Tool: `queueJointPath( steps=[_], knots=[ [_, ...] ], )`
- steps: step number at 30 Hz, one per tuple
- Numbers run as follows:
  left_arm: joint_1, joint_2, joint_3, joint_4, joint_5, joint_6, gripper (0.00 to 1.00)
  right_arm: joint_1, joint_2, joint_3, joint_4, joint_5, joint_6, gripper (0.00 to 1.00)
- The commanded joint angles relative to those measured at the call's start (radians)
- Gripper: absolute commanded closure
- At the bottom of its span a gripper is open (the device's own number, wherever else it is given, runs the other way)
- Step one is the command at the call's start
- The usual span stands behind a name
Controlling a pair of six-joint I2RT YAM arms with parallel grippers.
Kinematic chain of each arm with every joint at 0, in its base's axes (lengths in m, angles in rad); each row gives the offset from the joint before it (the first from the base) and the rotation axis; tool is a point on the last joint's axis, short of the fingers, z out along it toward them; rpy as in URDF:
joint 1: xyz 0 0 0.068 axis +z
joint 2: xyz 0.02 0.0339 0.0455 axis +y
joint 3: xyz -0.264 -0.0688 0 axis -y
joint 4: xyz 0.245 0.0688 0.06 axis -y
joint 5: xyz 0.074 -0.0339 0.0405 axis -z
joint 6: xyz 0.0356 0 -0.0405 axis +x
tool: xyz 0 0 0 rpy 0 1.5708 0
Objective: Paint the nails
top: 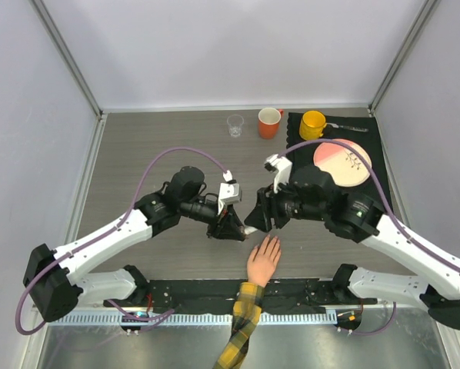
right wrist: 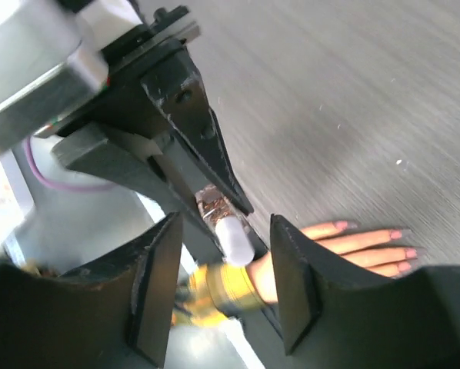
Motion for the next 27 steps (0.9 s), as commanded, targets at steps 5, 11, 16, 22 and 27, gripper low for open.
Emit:
queueJointPath(
  steps=[5, 11, 16, 22, 27],
  knots=[
    [-0.004, -0.128, -0.067, 0.200, -0.251, -0.132, 1.00, -0.003, -0.164, -0.195, 0.321, 0.244, 0.297, 0.43],
    [-0.005, -0.203, -0.117, 0.285, -0.365, -0.163, 1.00, 0.002, -0.172, -0.278, 0.468, 0.307, 0.368, 0.43],
    [-0.004, -0.234, -0.121, 0.295, -0.412, -0.171, 1.00, 0.003, -0.163, -0.318, 0.545, 0.324, 0.379, 0.45],
    [-0.004, -0.255, -0.134, 0.306, -0.455, -0.181, 1.00, 0.020, -0.108, -0.329, 0.620, 0.299, 0.390, 0.46],
    [-0.004, -0.249, -0.127, 0.298, -0.471, -0.189, 1.00, 0.046, -0.075, -0.312, 0.648, 0.304, 0.371, 0.53]
  ],
)
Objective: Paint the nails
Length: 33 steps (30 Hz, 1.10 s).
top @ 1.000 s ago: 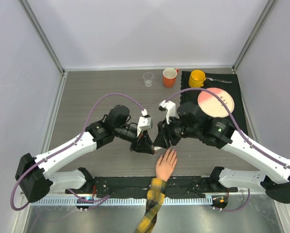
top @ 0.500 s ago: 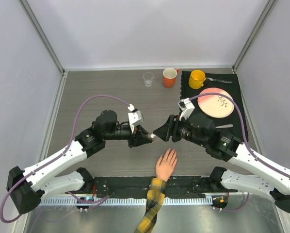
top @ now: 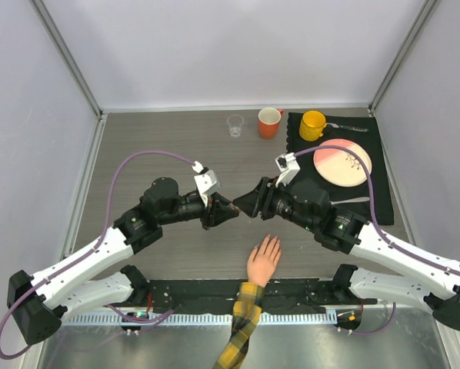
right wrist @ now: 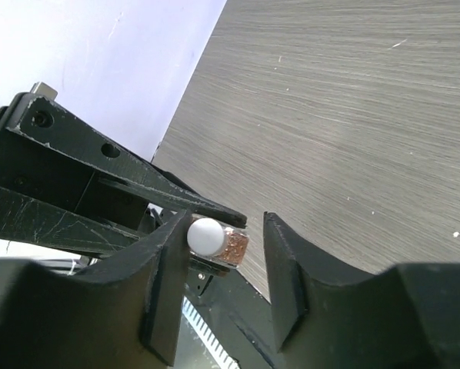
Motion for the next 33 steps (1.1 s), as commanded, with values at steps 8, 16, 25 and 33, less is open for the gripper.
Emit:
queueJointPath(
  steps=[8, 16, 25, 33],
  knots=[
    [-0.003, -0.030, 0.014, 0.075, 0.058, -0.037, 1.00, 0.035, 0.010, 0.013, 0.068, 0.032, -0.127, 0.99],
    [0.055, 0.021, -0.085, 0.817, 0.707, -0.586, 1.00, 0.034, 0.019, 0.028, 0.268, -0.747, -0.489, 0.99],
    [0.090, -0.005, -0.063, 0.653, 0.575, -0.383, 1.00, 0.040, -0.018, 0.047, 0.224, -0.605, -0.414, 0.94],
    [0.090, -0.157, -0.030, 0.141, 0.071, -0.029, 1.00, 0.040, -0.076, 0.138, 0.016, -0.056, -0.228, 0.45]
  ],
)
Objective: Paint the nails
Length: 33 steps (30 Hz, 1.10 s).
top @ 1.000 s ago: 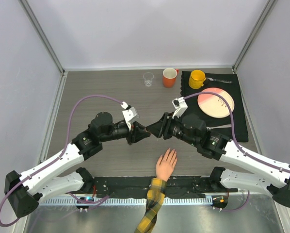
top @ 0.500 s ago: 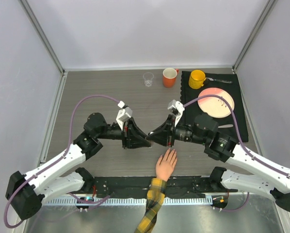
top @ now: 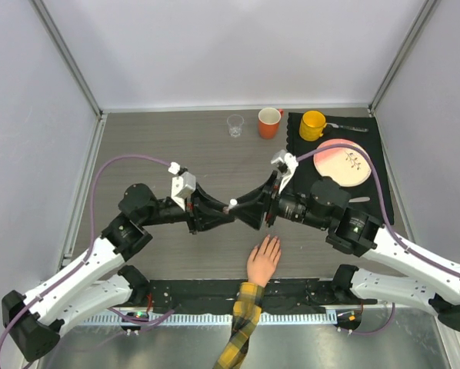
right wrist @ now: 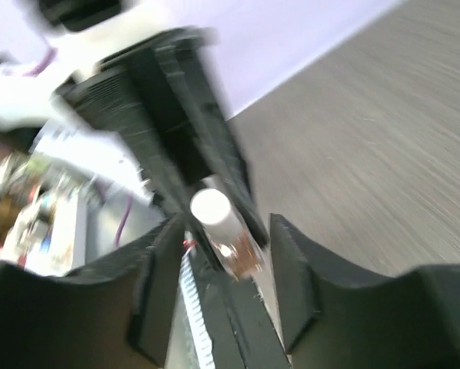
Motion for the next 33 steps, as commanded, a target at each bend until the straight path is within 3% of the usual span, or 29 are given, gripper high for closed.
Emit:
queueJointPath(
  steps=[1, 9, 13, 19, 30, 32, 33],
  knots=[
    [-0.004, -0.065, 0.050, -0.179, -0.332, 0.205, 1.00, 0.002, -0.023, 0.073, -0.095, 0.302, 0.140, 0.37],
    [-0.004, -0.077, 0.061, -0.230, -0.478, 0.226, 1.00, 0.082, 0.089, 0.173, -0.141, 0.550, 0.153, 0.34],
    [-0.004, -0.083, 0.061, -0.244, -0.530, 0.231, 1.00, 0.166, 0.173, 0.237, -0.164, 0.730, 0.121, 0.43],
    [-0.004, -0.086, 0.056, -0.235, -0.537, 0.225, 1.00, 0.221, 0.299, 0.326, -0.170, 0.802, 0.081, 0.51],
    [-0.003, -0.105, 0.044, -0.212, -0.495, 0.205, 1.00, 0.234, 0.374, 0.365, -0.163, 0.858, 0.047, 0.65],
    [-0.004, -0.103, 0.045, -0.205, -0.469, 0.200, 1.00, 0.234, 0.374, 0.354, -0.146, 0.842, 0.035, 0.69],
    [-0.004, -0.102, 0.047, -0.199, -0.442, 0.194, 1.00, 0.232, 0.370, 0.351, -0.130, 0.833, 0.024, 0.77]
  ],
)
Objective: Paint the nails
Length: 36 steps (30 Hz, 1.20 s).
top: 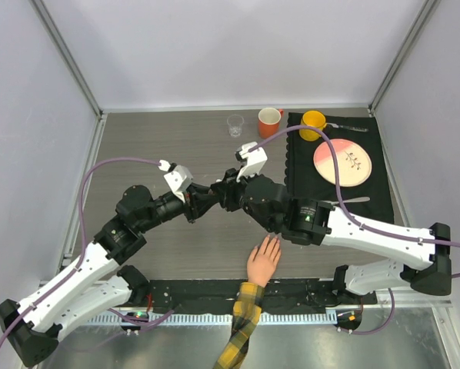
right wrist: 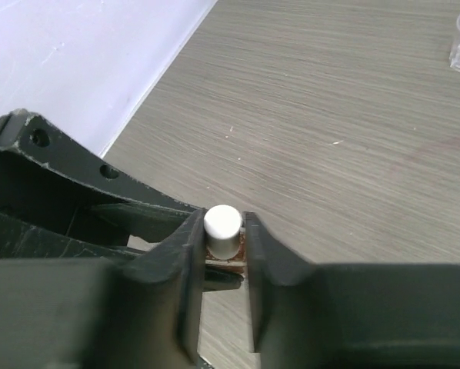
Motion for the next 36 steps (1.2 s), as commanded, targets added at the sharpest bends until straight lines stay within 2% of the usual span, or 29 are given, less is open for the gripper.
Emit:
queueJointPath(
  steps=[1, 2, 4, 6, 7, 8, 9, 10, 12, 15, 18, 19, 21, 23, 25, 26, 28, 34, 36],
  knots=[
    [-0.003, -0.009, 0.026, 0.065, 0.083, -0.015, 1.00, 0.005, -0.009, 0.029, 0.060, 0.014, -0.048, 0.85],
    [-0.001, -0.011, 0.024, 0.071, 0.102, -0.016, 1.00, 0.005, -0.015, 0.026, 0.060, 0.001, -0.074, 0.97],
    [-0.001, -0.015, 0.017, 0.108, 0.192, -0.032, 1.00, 0.000, -0.050, -0.006, 0.061, -0.040, -0.109, 0.99],
    [-0.003, -0.019, 0.003, 0.178, 0.310, -0.071, 1.00, -0.041, -0.125, -0.048, 0.099, -0.336, -0.218, 0.99],
    [-0.003, -0.017, -0.002, 0.215, 0.469, -0.097, 1.00, -0.064, -0.157, -0.113, 0.124, -0.559, -0.265, 0.99],
    [-0.001, -0.006, -0.016, 0.318, 0.540, -0.134, 1.00, -0.133, -0.184, -0.150, 0.202, -0.982, -0.276, 0.99],
    [-0.001, 0.004, -0.023, 0.380, 0.608, -0.178, 1.00, -0.171, -0.201, -0.181, 0.260, -1.164, -0.243, 0.99],
    [-0.003, 0.017, -0.029, 0.437, 0.722, -0.279, 1.00, -0.200, -0.214, -0.210, 0.292, -1.233, -0.194, 0.99],
    [-0.001, 0.059, -0.034, 0.537, 0.784, -0.349, 1.00, -0.236, -0.214, -0.206, 0.287, -1.324, -0.162, 0.99],
    [-0.001, 0.083, -0.019, 0.517, 0.802, -0.358, 1.00, -0.236, -0.253, -0.229, 0.271, -1.265, -0.161, 0.99],
    [-0.001, 0.063, -0.014, 0.438, 0.759, -0.296, 1.00, -0.238, -0.276, -0.243, 0.248, -1.218, -0.160, 0.99],
    [-0.001, 0.057, -0.008, 0.403, 0.734, -0.233, 1.00, -0.236, -0.288, -0.238, 0.235, -1.129, -0.157, 0.99],
    [-0.001, 0.034, -0.002, 0.303, 0.651, -0.170, 1.00, -0.236, -0.297, -0.212, 0.169, -1.006, -0.151, 0.76],
    [-0.001, 0.017, 0.009, 0.210, 0.523, -0.090, 1.00, -0.236, -0.313, -0.188, 0.082, -0.771, -0.113, 0.58],
    [-0.001, 0.000, 0.020, 0.149, 0.432, -0.047, 1.00, -0.236, -0.325, -0.161, 0.046, -0.616, -0.051, 0.49],
    [0.000, -0.005, 0.024, 0.105, 0.382, -0.015, 1.00, -0.236, -0.342, -0.157, 0.028, -0.574, -0.025, 0.40],
    [-0.001, -0.008, 0.036, 0.066, 0.262, 0.008, 1.00, -0.236, -0.352, -0.149, 0.029, -0.510, 0.032, 0.34],
    [-0.001, -0.029, 0.033, 0.028, 0.110, 0.034, 1.00, -0.195, -0.290, -0.099, 0.032, -0.401, 0.086, 0.30],
    [-0.001, -0.043, 0.029, 0.026, 0.075, 0.037, 1.00, -0.120, -0.241, -0.068, 0.031, -0.281, 0.070, 0.31]
  ],
)
